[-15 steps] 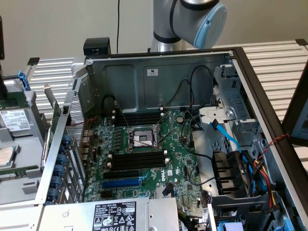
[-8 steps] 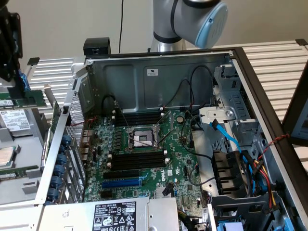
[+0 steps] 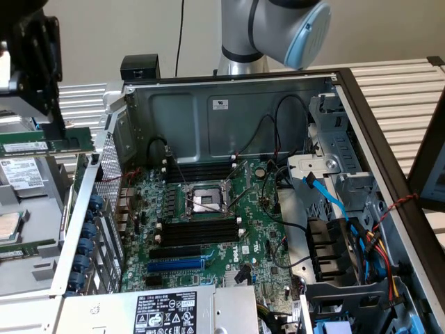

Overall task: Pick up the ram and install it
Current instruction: 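Pick up the ram and move it above insertion slot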

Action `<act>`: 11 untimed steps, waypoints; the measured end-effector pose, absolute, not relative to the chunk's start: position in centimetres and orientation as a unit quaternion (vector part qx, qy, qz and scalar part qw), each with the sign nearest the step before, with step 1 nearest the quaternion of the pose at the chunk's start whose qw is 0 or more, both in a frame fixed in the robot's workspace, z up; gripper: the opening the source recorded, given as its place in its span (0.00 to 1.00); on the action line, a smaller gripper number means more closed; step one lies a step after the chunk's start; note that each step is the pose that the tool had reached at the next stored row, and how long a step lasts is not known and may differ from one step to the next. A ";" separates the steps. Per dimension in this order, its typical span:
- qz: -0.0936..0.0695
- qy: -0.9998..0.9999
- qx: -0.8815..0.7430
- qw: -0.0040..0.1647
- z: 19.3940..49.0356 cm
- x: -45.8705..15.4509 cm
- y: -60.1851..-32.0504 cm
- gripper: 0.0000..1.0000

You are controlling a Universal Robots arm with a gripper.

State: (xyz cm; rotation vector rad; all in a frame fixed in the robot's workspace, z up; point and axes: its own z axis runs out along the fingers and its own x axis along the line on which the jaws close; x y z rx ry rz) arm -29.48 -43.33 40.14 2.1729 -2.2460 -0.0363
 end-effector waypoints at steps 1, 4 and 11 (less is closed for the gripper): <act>-0.012 -0.719 0.695 0.008 40.1 -29.0 -43.3 0.12; -0.012 -0.719 0.695 0.008 40.1 -27.7 -43.3 0.12; -0.012 -0.719 0.695 0.008 40.1 -24.5 -43.4 0.12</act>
